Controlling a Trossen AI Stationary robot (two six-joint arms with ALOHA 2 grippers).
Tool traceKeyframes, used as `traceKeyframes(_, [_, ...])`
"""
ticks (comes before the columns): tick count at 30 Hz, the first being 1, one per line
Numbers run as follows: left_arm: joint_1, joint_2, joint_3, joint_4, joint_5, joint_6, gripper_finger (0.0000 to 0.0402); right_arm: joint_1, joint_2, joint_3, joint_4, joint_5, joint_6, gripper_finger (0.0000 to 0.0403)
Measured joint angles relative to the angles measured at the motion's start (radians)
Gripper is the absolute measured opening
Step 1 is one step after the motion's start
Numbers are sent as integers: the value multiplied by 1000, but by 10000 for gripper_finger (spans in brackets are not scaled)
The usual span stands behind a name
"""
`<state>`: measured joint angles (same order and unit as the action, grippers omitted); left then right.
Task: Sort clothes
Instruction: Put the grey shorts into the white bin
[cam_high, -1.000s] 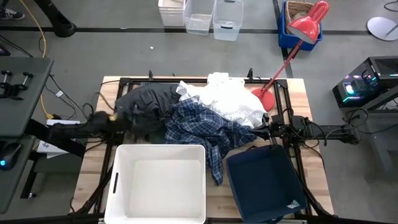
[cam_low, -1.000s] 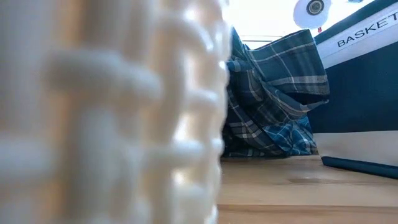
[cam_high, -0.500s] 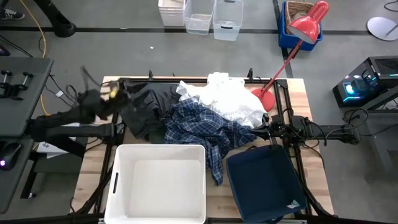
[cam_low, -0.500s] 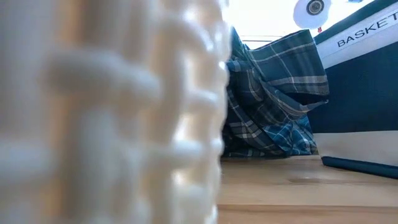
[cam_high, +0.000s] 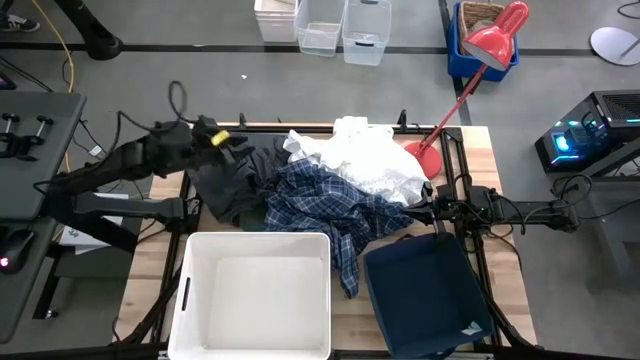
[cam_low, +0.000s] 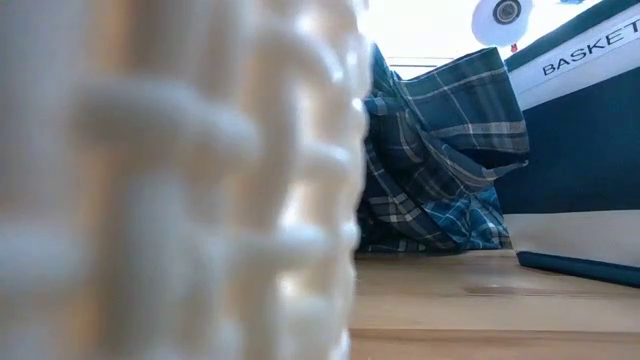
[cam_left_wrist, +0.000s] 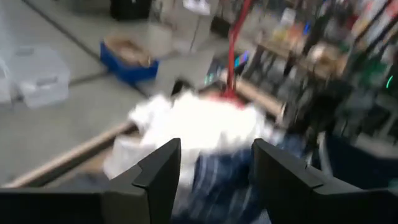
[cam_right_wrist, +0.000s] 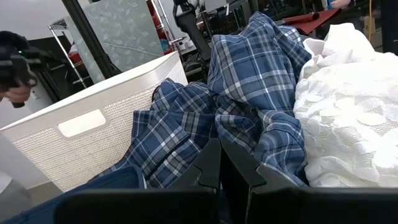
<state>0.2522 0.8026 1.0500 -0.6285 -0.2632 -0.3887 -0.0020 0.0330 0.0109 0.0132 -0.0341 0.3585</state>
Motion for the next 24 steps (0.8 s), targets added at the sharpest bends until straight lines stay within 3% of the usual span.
traceKeyframes(7, [46,117,-1,-294,22,-156,186,0,0,0,0,0,0,0])
traceKeyframes(12, [133,222,0,-317,35,-155,186,0,0,0,0,0,0,0])
traceKeyframes(18, [259,363,55,-603,43,-158,187,0,0,0,0,0,0,0])
traceKeyframes(24, [312,474,64,-609,27,-105,187,0,0,0,0,0,0,0])
